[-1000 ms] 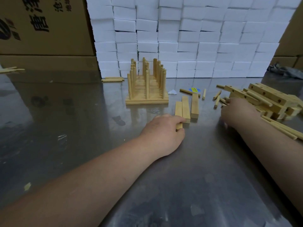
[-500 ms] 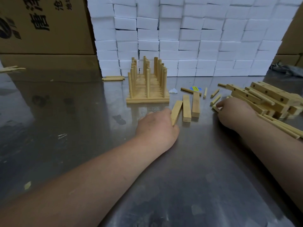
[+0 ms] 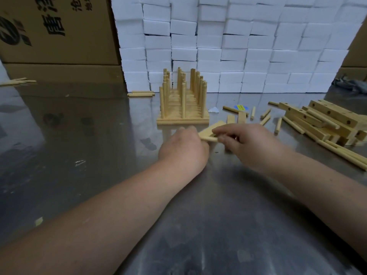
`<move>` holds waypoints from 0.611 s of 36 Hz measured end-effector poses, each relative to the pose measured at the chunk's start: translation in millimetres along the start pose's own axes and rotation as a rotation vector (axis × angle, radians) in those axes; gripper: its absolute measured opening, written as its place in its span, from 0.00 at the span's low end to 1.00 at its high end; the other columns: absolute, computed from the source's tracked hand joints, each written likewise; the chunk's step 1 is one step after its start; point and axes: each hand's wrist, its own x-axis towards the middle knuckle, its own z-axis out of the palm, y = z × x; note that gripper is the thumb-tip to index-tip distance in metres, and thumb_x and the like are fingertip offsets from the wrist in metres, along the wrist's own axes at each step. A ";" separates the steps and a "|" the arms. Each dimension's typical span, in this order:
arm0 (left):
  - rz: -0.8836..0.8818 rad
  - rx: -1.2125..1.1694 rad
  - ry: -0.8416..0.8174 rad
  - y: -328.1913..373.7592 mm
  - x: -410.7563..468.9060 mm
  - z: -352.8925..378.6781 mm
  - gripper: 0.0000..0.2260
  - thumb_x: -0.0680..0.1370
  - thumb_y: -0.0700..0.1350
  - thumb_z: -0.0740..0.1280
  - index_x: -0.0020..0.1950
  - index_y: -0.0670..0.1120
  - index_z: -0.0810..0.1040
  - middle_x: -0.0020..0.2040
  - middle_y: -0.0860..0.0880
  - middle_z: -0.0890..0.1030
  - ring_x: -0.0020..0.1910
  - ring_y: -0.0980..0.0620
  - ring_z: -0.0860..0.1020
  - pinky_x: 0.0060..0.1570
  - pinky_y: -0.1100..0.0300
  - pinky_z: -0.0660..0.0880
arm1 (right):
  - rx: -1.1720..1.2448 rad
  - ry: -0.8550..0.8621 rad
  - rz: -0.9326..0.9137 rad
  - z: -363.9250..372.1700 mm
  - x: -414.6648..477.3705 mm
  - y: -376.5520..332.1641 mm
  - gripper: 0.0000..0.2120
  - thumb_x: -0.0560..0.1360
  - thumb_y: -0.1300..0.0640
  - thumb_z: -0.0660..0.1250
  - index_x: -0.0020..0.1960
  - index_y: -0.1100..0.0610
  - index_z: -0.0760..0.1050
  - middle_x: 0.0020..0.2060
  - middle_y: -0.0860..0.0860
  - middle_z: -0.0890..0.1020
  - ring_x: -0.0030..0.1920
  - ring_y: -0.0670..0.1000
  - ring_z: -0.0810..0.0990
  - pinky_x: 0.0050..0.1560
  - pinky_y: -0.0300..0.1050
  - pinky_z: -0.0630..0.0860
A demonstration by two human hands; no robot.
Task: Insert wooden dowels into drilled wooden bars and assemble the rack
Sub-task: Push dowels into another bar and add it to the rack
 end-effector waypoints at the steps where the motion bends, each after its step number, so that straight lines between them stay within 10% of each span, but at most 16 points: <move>1: -0.003 -0.036 0.033 0.2 0.2 -0.5 0.10 0.79 0.50 0.57 0.56 0.48 0.71 0.52 0.47 0.74 0.48 0.45 0.72 0.41 0.55 0.63 | 0.016 0.027 0.005 -1.0 0.2 -0.4 0.11 0.77 0.54 0.62 0.57 0.48 0.77 0.36 0.42 0.78 0.34 0.42 0.73 0.33 0.30 0.66; 6: 0.005 -0.179 0.145 -1.8 0.9 0.6 0.05 0.80 0.51 0.55 0.51 0.50 0.65 0.37 0.53 0.68 0.38 0.49 0.68 0.34 0.56 0.61 | 0.071 0.062 0.007 -4.8 1.4 -0.1 0.10 0.76 0.58 0.61 0.47 0.42 0.71 0.33 0.42 0.75 0.38 0.37 0.73 0.31 0.31 0.66; 15: -0.074 -0.648 0.241 -3.0 5.2 3.9 0.06 0.80 0.51 0.56 0.47 0.53 0.71 0.35 0.57 0.71 0.34 0.58 0.72 0.30 0.64 0.63 | 0.162 0.049 0.006 -0.5 -2.6 1.1 0.14 0.76 0.51 0.62 0.60 0.39 0.75 0.30 0.46 0.79 0.30 0.46 0.75 0.29 0.35 0.69; 22: -0.124 -0.933 0.258 -2.9 7.7 8.1 0.13 0.81 0.49 0.53 0.38 0.53 0.69 0.31 0.48 0.73 0.33 0.47 0.73 0.37 0.55 0.69 | 0.162 0.064 -0.007 -0.3 -4.3 -0.6 0.14 0.77 0.50 0.61 0.60 0.40 0.75 0.34 0.36 0.78 0.38 0.40 0.75 0.36 0.29 0.68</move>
